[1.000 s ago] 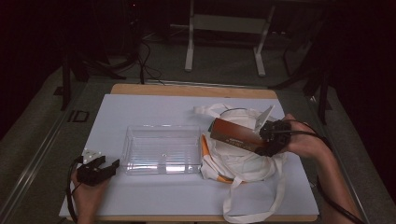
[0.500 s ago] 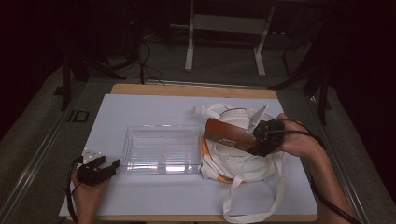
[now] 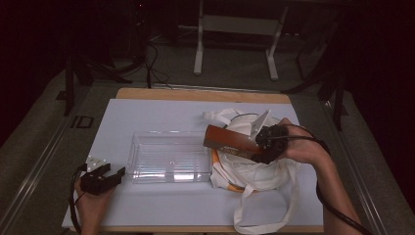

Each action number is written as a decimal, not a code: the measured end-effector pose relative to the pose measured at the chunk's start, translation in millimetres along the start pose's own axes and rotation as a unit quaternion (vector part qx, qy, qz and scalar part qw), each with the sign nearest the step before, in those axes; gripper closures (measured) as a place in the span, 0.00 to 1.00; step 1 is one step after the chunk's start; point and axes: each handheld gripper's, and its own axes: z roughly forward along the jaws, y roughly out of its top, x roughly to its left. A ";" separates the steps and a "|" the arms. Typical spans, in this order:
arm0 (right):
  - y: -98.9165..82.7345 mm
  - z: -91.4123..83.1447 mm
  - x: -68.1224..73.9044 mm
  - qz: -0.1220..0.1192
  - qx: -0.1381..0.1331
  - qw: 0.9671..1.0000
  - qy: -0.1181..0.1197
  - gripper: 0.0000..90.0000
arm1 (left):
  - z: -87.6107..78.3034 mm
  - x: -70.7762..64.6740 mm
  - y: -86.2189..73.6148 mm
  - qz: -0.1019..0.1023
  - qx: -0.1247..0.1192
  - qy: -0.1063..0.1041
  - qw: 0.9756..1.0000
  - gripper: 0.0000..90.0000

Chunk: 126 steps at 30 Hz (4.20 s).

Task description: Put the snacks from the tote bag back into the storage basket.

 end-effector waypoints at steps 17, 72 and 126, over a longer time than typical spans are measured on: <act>26.0 3.4 5.1 -0.025 -0.012 1.000 0.007 0.48 | -0.1 0.0 0.0 0.000 0.000 0.000 1.000 0.44; 89.9 29.7 25.6 -0.092 -0.024 0.995 0.034 0.48 | -0.7 0.0 -0.4 -0.001 -0.004 0.000 1.000 0.45; 132.2 76.4 40.2 -0.140 0.034 0.988 0.049 0.48 | -3.4 -3.0 -1.4 0.009 -0.018 0.013 1.000 0.44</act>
